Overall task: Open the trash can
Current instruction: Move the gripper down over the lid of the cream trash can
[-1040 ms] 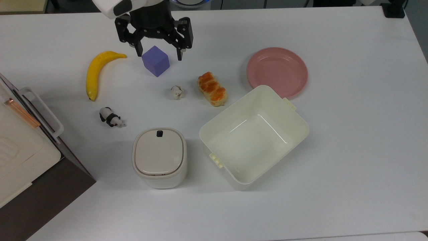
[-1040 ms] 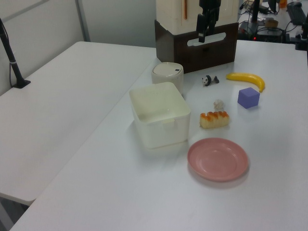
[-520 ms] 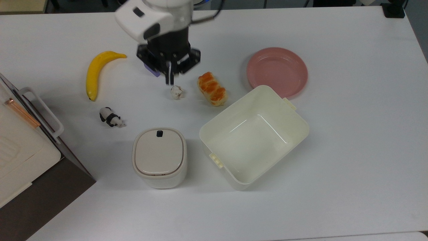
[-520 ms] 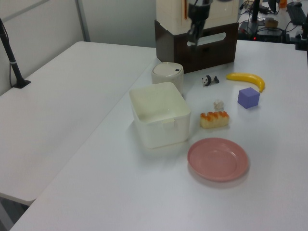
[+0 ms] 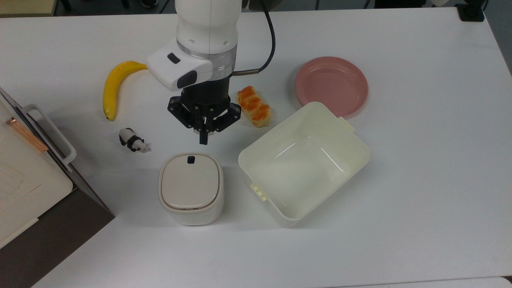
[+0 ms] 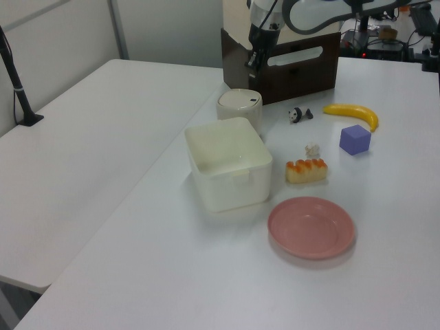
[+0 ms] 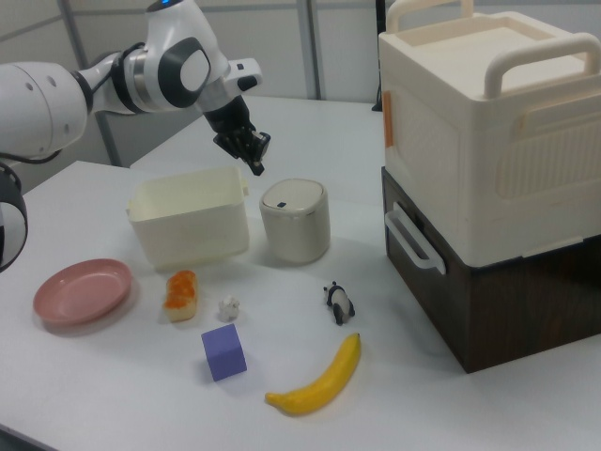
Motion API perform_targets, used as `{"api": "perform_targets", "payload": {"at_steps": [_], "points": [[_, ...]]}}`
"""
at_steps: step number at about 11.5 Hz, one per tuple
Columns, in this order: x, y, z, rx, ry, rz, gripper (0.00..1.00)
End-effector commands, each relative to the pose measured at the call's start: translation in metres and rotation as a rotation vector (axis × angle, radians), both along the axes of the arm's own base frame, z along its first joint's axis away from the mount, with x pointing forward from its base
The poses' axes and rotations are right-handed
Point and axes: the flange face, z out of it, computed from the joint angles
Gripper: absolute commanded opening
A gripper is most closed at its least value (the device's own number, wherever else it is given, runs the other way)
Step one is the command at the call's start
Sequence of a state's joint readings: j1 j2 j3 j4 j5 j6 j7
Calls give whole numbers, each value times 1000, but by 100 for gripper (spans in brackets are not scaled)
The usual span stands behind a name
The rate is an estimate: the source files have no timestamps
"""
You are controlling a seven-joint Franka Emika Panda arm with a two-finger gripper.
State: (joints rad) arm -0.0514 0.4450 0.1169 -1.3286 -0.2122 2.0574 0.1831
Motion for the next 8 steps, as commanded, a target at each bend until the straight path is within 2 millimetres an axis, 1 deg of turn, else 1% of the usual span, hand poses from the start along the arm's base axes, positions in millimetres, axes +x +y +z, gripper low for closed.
{"api": "perform_targets", "payload": {"at_steps": [1, 3, 4, 6, 8], "points": [[6, -12, -10, -19, -40, -24, 0], [6, -26, -17, -35, -32, -38, 0], [6, -29, -22, -49, -22, -37, 0], [5, -30, -27, -67, -13, -33, 0], [6, -29, -48, -94, 19, -20, 0]]}}
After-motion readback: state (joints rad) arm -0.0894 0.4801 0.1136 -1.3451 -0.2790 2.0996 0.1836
